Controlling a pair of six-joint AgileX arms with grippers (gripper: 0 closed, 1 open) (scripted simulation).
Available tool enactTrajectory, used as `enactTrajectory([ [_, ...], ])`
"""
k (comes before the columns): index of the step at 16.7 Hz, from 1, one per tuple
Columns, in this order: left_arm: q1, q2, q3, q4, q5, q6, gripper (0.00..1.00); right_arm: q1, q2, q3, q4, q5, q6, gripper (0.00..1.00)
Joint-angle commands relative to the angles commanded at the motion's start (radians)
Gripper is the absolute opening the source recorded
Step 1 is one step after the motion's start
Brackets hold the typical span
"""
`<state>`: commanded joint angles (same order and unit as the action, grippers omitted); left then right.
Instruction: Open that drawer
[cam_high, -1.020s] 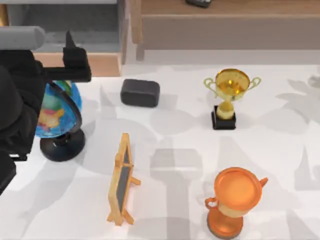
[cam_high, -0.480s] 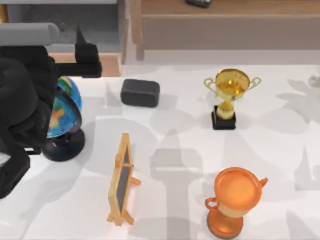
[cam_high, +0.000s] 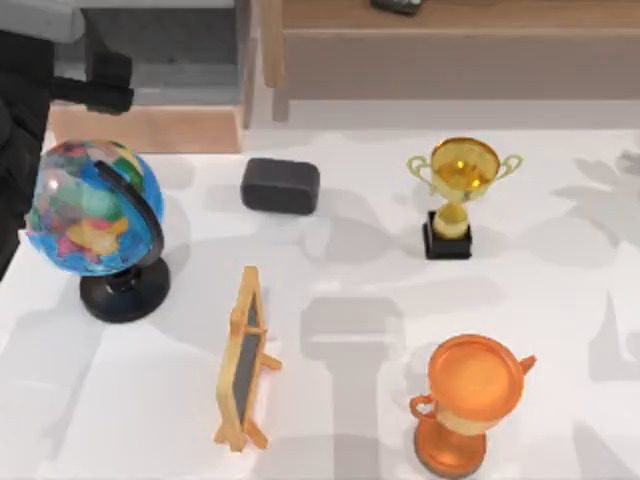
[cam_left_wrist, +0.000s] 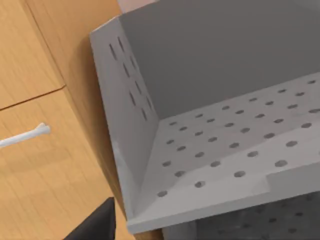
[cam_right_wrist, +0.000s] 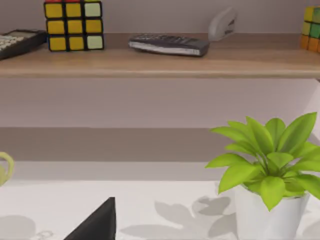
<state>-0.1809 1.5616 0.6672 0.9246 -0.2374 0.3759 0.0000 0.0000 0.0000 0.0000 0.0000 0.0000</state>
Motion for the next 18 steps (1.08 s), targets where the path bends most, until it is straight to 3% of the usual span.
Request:
enactTrajectory([
  [11, 0.491, 0.561, 0.325, 0.191, 0.54, 0.931, 1.0, 0.0, 0.0, 0.0, 0.0, 0.0, 0.0, 1.0],
  [15, 0.578, 0.685, 0.408, 0.237, 0.667, 1.151, 1.0, 0.0, 0.0, 0.0, 0.0, 0.0, 0.0, 1.0],
  [18, 0.6, 0.719, 0.433, 0.25, 0.703, 1.209, 1.0, 0.0, 0.0, 0.0, 0.0, 0.0, 0.0, 1.0],
])
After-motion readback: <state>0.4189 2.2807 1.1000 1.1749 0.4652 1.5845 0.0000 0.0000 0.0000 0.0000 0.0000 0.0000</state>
